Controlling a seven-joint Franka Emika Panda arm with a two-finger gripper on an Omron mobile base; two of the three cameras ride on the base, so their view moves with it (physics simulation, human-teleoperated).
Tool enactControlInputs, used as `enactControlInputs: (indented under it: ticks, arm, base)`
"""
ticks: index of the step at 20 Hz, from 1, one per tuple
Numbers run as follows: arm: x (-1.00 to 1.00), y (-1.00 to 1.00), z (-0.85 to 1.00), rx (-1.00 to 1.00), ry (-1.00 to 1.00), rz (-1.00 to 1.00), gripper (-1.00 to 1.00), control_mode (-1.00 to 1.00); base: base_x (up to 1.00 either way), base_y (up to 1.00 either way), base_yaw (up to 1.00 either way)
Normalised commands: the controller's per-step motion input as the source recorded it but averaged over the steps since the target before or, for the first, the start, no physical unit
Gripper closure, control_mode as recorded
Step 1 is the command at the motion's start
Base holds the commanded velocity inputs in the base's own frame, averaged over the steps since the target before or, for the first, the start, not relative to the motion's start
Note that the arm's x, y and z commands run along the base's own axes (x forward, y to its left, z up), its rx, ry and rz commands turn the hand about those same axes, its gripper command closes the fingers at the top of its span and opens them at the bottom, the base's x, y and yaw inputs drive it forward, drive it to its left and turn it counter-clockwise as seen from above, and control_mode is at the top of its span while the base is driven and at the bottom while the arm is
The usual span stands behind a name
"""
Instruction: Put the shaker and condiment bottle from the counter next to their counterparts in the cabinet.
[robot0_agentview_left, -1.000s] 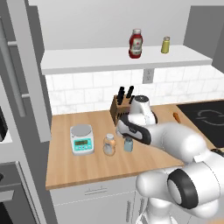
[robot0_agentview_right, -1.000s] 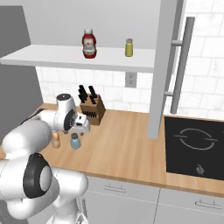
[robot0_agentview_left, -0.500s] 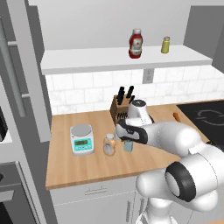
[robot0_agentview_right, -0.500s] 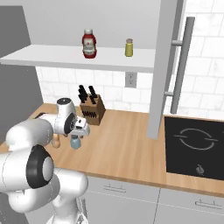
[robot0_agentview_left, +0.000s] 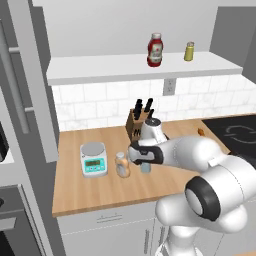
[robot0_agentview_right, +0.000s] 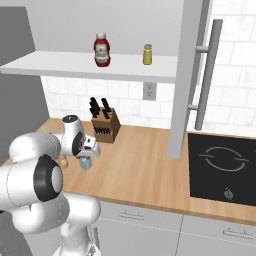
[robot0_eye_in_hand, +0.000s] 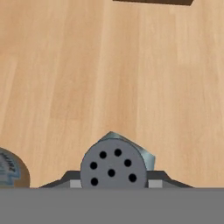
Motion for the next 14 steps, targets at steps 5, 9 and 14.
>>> enactControlInputs:
  ticks: [5, 9, 14]
  arm:
    - [0.00, 0.00, -0.10, 0.00, 0.00, 0.00, 1.00, -1.00]
    - [0.00, 0.00, -0.01, 0.00, 0.00, 0.00, 1.00, -1.00]
    - [-0.06, 0.00, 0.00, 0.00, 0.00, 0.00, 1.00, -1.00]
  base:
    - [0.00, 0.00, 0.00]
    - [0.00, 0.00, 0.00]
    - [0.00, 0.00, 0.00]
